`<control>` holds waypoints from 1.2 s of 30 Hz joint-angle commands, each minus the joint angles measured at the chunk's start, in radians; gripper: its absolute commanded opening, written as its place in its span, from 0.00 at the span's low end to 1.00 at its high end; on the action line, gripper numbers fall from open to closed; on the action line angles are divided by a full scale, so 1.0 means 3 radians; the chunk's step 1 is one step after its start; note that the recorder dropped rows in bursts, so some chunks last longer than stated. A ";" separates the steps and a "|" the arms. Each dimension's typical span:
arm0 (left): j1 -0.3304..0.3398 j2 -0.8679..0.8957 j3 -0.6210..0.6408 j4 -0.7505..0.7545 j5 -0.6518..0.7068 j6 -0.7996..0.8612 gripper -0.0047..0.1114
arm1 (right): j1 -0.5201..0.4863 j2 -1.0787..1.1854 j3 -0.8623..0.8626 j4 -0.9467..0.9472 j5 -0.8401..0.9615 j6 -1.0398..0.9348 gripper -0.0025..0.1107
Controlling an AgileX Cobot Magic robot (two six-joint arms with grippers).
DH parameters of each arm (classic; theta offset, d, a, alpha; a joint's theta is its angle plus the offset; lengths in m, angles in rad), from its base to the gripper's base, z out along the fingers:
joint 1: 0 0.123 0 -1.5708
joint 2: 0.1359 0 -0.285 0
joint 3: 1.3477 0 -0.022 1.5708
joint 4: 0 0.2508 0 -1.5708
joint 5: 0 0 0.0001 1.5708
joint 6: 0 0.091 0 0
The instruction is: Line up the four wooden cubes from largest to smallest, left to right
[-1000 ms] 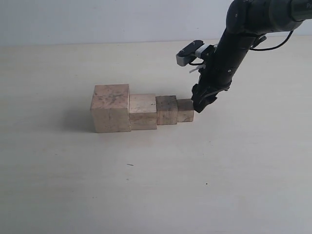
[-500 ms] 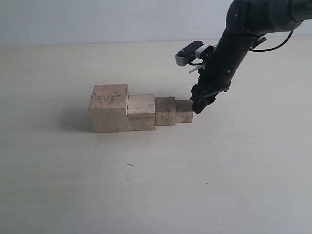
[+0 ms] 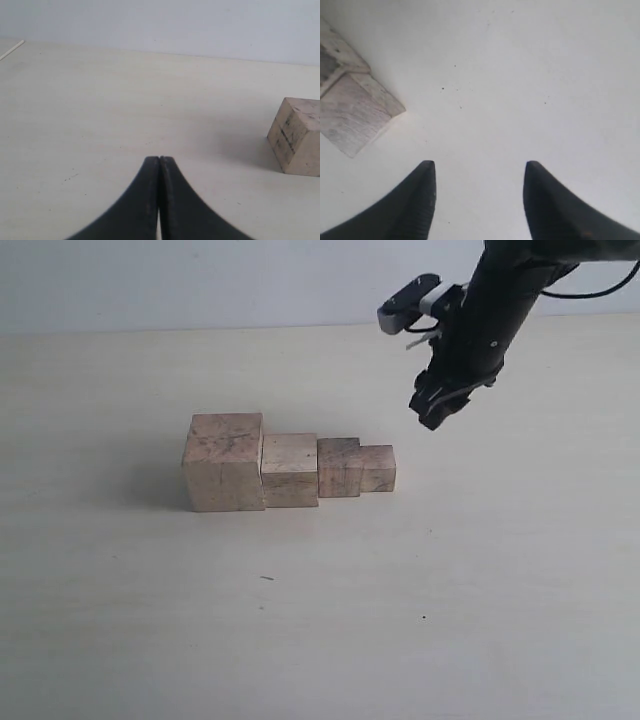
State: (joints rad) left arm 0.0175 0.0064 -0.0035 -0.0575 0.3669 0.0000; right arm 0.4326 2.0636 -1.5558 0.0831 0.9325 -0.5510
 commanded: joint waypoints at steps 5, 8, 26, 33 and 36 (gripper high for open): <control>-0.0023 -0.0021 0.0012 -0.0019 -0.0043 0.0000 0.04 | 0.0012 -0.0530 0.0010 0.0229 0.0287 0.0525 0.09; -0.0023 -0.0021 0.0012 -0.0019 -0.0043 0.0000 0.04 | 0.0012 -0.0647 0.0010 0.0262 0.0248 0.0636 0.02; -0.0023 -0.0021 0.0012 -0.0019 -0.0043 0.0000 0.04 | 0.0012 -0.2179 0.1392 0.0563 -0.0617 0.1491 0.02; -0.0023 -0.0021 0.0012 -0.0019 -0.0043 0.0000 0.04 | 0.0012 -0.2800 0.1748 0.0593 -0.0489 0.1498 0.02; -0.0023 -0.0021 0.0012 -0.0019 -0.0043 0.0000 0.04 | 0.0012 -0.3081 0.1748 0.0593 -0.0459 0.1498 0.02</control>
State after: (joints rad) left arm 0.0175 0.0064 -0.0035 -0.0575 0.3669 0.0000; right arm 0.4326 1.1801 -1.0367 0.2560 0.7955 -0.1017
